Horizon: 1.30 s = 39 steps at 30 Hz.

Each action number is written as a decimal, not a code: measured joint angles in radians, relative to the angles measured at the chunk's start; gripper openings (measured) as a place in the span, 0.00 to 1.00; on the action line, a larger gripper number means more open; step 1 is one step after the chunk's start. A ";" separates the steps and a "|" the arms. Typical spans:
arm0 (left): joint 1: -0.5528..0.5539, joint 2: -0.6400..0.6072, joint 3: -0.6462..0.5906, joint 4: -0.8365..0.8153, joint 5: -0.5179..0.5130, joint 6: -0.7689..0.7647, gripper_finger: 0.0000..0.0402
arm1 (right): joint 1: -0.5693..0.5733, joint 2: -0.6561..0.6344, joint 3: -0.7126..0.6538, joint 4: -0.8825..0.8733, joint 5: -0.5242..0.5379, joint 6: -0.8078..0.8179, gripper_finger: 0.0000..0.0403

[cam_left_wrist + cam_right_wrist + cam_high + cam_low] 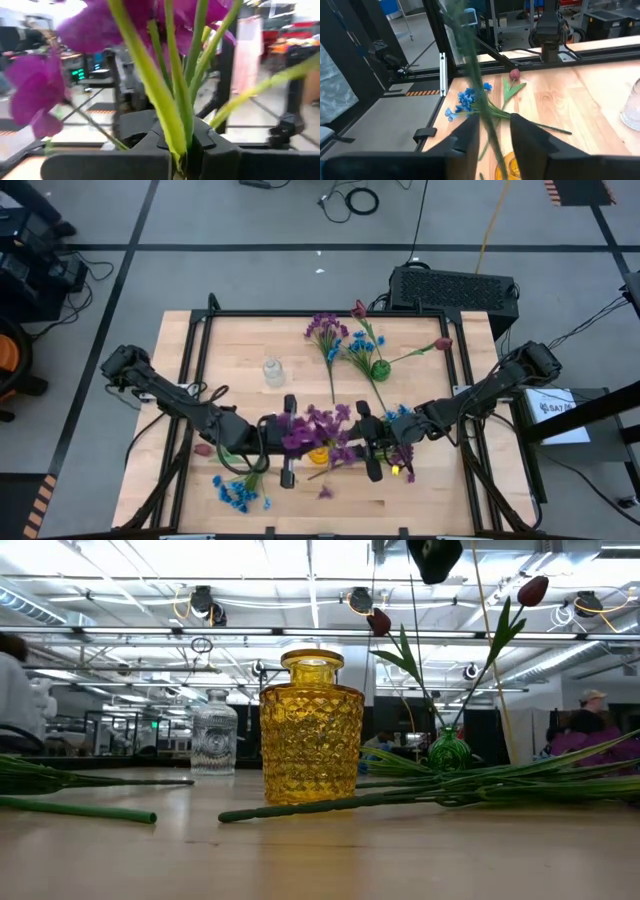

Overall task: Sort flowers into vase by color
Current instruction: Put the bottom left violet flowers into the transparent vase

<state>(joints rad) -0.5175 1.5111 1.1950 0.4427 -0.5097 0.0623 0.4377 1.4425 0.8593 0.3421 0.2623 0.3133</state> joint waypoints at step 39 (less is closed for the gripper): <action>0.558 -0.710 -0.398 -0.567 -0.226 -0.372 0.05 | 0.000 -0.141 0.000 -0.242 0.001 0.015 0.42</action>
<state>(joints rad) 0.0410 0.8013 0.7967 -0.1244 -0.7361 -0.3096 0.4377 1.3018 0.8593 0.1001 0.2632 0.3285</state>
